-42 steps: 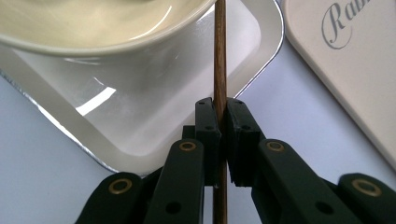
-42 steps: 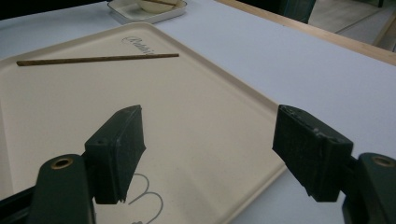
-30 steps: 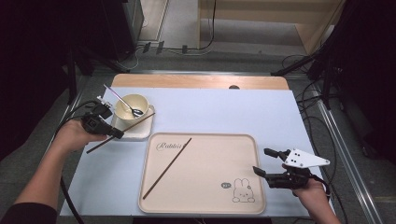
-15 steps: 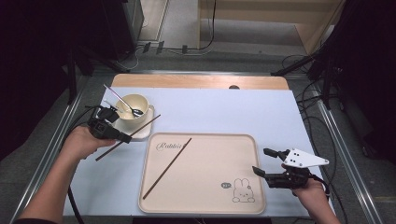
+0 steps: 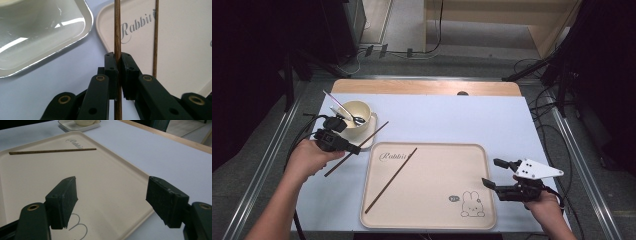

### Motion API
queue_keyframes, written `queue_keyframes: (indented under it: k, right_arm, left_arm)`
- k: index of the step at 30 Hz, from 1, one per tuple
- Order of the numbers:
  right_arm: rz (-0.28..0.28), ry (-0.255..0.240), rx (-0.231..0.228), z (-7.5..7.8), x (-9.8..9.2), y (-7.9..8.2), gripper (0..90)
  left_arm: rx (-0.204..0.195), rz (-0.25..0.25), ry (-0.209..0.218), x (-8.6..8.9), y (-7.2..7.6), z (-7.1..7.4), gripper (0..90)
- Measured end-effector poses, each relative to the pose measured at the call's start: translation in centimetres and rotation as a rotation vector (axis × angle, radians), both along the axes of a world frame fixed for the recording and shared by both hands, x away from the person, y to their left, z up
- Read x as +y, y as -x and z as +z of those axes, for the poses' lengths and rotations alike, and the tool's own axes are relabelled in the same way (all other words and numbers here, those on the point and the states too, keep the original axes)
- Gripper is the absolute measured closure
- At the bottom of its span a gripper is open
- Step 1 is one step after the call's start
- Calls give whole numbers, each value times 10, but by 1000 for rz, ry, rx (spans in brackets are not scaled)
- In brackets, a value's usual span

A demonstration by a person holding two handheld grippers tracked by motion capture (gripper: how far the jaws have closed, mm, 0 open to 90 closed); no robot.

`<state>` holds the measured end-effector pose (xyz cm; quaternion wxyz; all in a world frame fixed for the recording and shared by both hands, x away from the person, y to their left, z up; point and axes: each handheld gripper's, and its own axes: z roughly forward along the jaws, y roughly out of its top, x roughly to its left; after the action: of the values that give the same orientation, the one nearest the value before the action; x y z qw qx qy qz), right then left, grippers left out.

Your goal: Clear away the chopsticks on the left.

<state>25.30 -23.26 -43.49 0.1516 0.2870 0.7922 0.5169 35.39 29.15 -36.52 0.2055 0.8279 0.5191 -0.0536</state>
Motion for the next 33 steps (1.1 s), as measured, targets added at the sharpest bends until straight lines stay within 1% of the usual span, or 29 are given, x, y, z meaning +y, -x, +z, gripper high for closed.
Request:
queue_keyframes:
  k: [2,3,4,13,14,17,18,19,24,27,30,32,33]
  right_arm:
    - [3,2,-2,0,0,-1,249]
    - [4,2,-1,0,1,-1,249]
    - [4,2,-1,0,1,-1,249]
    - [22,-1,-5,0,5,-5,249]
    - [22,-1,-5,0,5,-5,249]
    - [29,-1,2,0,7,-6,249]
    - [36,3,-1,0,9,-7,249]
    - [36,3,-1,0,9,-7,249]
    - [42,0,-2,0,10,-9,249]
    - [43,-2,-3,1,11,-9,249]
    - [47,1,-5,1,11,-8,250]
    - [47,-1,-4,1,11,-8,249]
    - [45,0,-2,1,11,-8,250]
  left_arm:
    - [-2,0,4,-3,2,1,856]
    - [-2,5,13,-5,3,1,857]
    - [-3,5,12,-5,4,1,857]
    - [-1,47,28,-16,15,-6,857]
    - [-6,45,26,-17,17,-7,857]
    - [-5,42,37,-21,21,-10,857]
    - [-12,49,51,-24,25,-13,857]
    - [-12,49,51,-24,25,-13,857]
    - [-3,41,71,-31,32,-22,856]
    - [-1,35,72,-37,35,-27,857]
    - [-2,25,71,-43,38,-29,857]
    - [-11,20,70,-46,39,-30,857]
    - [-10,23,76,-48,40,-30,857]
